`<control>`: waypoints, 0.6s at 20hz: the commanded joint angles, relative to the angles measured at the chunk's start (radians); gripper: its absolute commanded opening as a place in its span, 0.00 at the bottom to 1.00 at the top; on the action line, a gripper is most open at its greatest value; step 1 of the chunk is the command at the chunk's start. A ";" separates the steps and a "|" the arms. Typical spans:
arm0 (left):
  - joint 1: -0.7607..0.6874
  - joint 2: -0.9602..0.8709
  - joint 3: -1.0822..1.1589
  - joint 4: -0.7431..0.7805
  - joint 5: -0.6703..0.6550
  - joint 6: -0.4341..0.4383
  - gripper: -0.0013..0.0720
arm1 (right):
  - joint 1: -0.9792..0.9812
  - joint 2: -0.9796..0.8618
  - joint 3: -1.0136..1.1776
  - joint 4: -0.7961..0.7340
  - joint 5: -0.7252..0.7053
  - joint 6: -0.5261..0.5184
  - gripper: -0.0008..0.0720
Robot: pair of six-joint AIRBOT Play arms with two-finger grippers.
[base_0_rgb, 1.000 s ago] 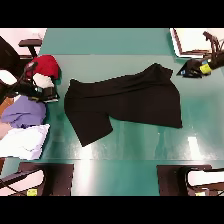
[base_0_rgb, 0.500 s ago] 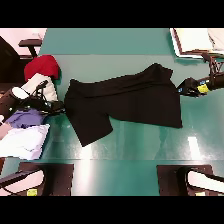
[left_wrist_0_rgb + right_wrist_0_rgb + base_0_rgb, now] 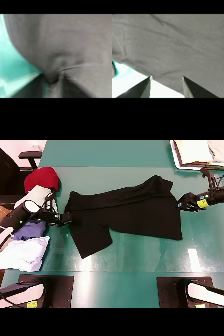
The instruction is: Fold the shirts.
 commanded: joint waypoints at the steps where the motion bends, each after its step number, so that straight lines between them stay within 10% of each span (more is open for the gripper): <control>1: -0.005 0.002 0.046 -0.029 -0.036 -0.003 0.05 | -0.026 0.001 -0.003 -0.012 0.048 0.000 0.63; 12: -0.005 0.101 0.138 -0.029 -0.097 0.030 0.05 | -0.421 0.104 -0.555 -0.046 -0.071 -0.033 0.63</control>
